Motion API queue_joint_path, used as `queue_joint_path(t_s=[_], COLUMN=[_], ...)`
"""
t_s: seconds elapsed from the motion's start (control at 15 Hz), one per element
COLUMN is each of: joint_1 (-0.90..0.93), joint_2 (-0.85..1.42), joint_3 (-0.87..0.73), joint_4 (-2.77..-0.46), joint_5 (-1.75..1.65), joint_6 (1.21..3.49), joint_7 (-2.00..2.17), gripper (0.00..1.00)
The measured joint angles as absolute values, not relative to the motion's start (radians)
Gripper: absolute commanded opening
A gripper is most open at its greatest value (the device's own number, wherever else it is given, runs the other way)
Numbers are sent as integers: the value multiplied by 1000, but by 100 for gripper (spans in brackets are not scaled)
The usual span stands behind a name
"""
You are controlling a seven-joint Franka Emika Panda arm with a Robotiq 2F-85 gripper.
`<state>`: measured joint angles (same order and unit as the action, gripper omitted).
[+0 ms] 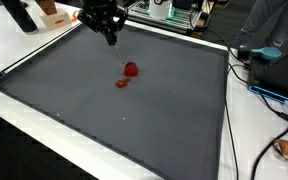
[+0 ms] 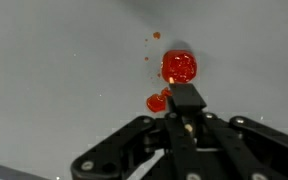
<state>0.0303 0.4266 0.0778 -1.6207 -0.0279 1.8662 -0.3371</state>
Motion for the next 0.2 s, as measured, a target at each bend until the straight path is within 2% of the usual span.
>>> queue_joint_path(t_s=[0.2], joint_1=[29], joint_2=[414], joint_3=[78], joint_4=[-1634], joint_5=[-28], joint_6=[1871], joint_7=[-341], gripper=[13])
